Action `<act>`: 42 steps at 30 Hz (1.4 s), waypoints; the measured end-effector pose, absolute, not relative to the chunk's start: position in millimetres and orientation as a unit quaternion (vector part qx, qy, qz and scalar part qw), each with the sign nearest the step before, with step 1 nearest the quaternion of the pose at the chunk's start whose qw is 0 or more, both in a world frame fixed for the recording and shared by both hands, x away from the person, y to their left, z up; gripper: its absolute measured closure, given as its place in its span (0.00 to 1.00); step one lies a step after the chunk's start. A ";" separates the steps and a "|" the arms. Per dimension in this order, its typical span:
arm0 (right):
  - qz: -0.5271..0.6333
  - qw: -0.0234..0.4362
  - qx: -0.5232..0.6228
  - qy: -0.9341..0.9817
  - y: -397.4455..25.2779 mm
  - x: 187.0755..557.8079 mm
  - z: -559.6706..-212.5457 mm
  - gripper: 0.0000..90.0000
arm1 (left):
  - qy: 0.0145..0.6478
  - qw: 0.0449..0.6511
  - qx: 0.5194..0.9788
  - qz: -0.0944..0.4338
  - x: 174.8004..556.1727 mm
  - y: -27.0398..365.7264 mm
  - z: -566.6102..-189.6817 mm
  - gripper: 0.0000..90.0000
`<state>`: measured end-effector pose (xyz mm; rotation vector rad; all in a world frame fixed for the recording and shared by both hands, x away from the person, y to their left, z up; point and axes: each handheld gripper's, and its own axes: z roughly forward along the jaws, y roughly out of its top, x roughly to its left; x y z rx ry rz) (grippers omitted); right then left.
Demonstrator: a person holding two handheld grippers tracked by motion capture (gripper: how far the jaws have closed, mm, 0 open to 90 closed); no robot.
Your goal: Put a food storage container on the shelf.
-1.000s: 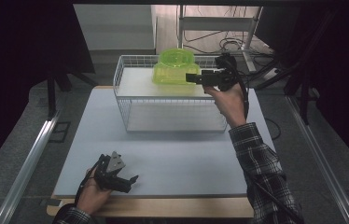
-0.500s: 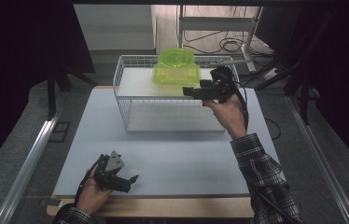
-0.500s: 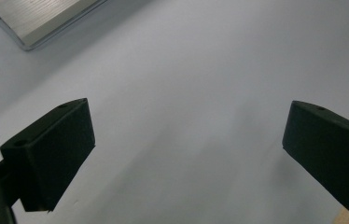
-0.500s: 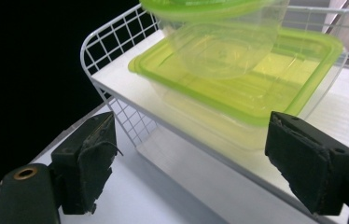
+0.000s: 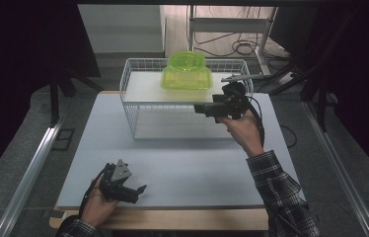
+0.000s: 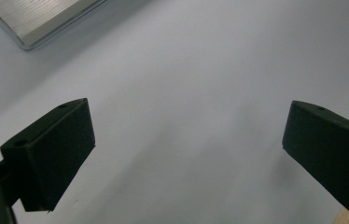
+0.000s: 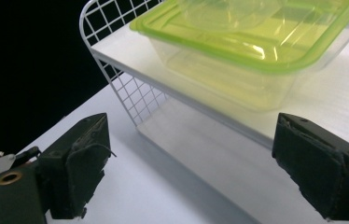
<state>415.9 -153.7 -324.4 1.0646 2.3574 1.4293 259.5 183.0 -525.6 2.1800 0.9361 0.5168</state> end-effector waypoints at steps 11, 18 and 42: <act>0.462 0.095 0.353 0.808 -159.4 406.6 -339.0 0.07 | 0.362 0.353 0.839 0.200 259.0 182.9 -525.4 0.02; 0.455 0.100 0.350 0.812 -164.5 401.2 -349.8 0.06 | 0.361 0.351 0.840 0.201 259.1 182.7 -525.8 0.02; 0.431 0.126 0.339 0.827 -173.1 381.1 -392.4 0.04 | 0.358 0.348 0.842 0.204 259.2 182.0 -527.0 0.02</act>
